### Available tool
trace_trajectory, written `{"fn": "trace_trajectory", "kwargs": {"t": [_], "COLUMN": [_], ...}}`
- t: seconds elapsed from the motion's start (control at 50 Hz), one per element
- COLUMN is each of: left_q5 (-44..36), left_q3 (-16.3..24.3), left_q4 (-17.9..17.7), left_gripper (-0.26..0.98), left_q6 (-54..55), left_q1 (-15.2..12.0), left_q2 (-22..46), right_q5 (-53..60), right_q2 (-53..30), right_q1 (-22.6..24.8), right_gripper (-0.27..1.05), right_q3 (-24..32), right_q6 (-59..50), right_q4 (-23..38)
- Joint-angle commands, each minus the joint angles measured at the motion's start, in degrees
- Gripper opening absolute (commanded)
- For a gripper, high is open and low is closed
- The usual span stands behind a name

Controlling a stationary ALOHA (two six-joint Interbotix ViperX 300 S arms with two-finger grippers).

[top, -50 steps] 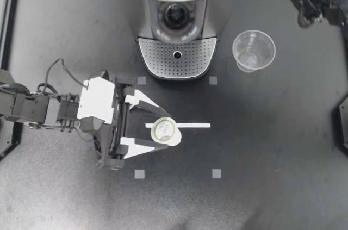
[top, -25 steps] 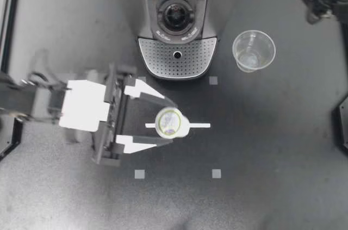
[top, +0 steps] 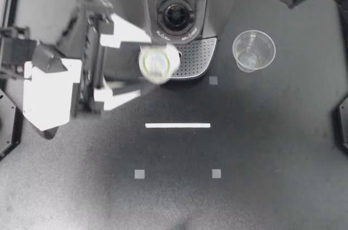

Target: Place the coffee capsule inside the capsule container, then place the cup onto the center of the cup tray, then push the 'Hot Water' and 'Travel Mug' buttons.

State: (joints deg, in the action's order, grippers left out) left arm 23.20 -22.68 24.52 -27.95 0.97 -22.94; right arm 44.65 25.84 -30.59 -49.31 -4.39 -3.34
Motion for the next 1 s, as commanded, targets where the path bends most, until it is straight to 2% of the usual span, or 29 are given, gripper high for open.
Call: {"fn": "trace_trajectory", "kwargs": {"t": [0.0, 0.14, 0.38, 0.52, 0.98], "left_q5": [1.7, 3.5, 4.7, 5.1, 5.6], "left_q3": [2.7, 3.3, 3.4, 3.3, 3.3], "left_q4": [6.3, 11.2, 13.2, 15.5, 16.1], "left_gripper": [0.55, 0.55, 0.55, 0.55, 0.55], "left_q6": [0.1, 0.4, 1.6, 1.8, 1.8], "left_q1": [-0.2, -0.2, -0.2, -0.6, -4.0], "left_q2": [0.1, 2.3, 4.8, 5.5, 8.4], "right_q5": [-0.2, -0.3, -0.3, -0.3, -0.3], "right_q2": [1.7, 2.6, 2.7, 2.7, 2.9], "right_q1": [0.0, 0.0, 0.0, -0.1, 0.0], "right_gripper": [0.06, 0.06, 0.06, 0.06, 0.06], "right_q3": [0.3, -0.5, -0.9, -0.9, -1.3], "right_q6": [0.1, 0.1, 0.2, 0.2, 0.2], "right_q4": [0.0, 0.0, 0.1, 0.1, 0.0]}}
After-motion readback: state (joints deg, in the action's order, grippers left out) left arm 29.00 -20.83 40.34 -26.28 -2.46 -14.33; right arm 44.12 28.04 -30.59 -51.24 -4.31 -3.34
